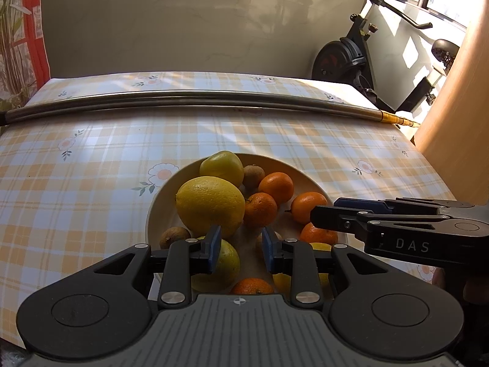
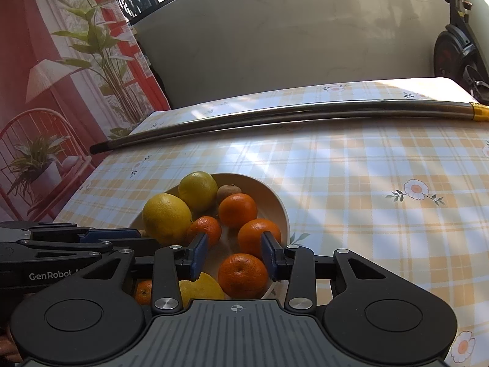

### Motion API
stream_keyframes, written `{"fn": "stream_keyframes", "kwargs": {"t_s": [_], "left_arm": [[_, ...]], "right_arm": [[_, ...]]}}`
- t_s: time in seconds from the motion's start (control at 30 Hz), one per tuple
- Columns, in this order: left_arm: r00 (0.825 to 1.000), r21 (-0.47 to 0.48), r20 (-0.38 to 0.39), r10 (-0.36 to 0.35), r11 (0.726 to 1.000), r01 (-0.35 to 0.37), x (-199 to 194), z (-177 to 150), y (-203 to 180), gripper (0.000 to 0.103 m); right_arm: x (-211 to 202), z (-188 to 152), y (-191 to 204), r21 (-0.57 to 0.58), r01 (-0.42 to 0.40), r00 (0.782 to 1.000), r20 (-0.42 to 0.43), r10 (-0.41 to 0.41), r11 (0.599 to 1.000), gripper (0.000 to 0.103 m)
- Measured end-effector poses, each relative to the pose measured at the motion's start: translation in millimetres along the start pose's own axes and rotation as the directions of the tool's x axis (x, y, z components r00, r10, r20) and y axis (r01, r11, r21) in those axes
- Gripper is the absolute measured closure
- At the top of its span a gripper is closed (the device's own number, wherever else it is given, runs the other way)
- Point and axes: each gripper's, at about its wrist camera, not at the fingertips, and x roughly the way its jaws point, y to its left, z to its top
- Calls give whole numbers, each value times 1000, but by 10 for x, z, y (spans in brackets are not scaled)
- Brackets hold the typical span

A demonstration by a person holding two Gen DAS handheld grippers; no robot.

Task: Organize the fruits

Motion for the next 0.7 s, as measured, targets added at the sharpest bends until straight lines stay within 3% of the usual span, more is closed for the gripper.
{"fn": "stream_keyframes", "kwargs": {"t_s": [0.47, 0.53, 0.6, 0.7], "left_arm": [[1000, -47, 30, 8, 999, -7, -180, -13, 64, 68], [999, -46, 41, 8, 999, -7, -239, -16, 54, 66], [999, -44, 51, 14, 999, -12, -291, -16, 45, 58], [997, -32, 77, 15, 999, -13, -395, -23, 21, 34]], "right_arm": [[-140, 44, 83, -36, 73, 997, 38, -71, 997, 65], [-174, 43, 111, -42, 73, 997, 43, -71, 996, 62], [-210, 43, 137, -49, 78, 996, 50, -76, 996, 56], [-300, 43, 204, -68, 90, 994, 75, -85, 994, 40]]}}
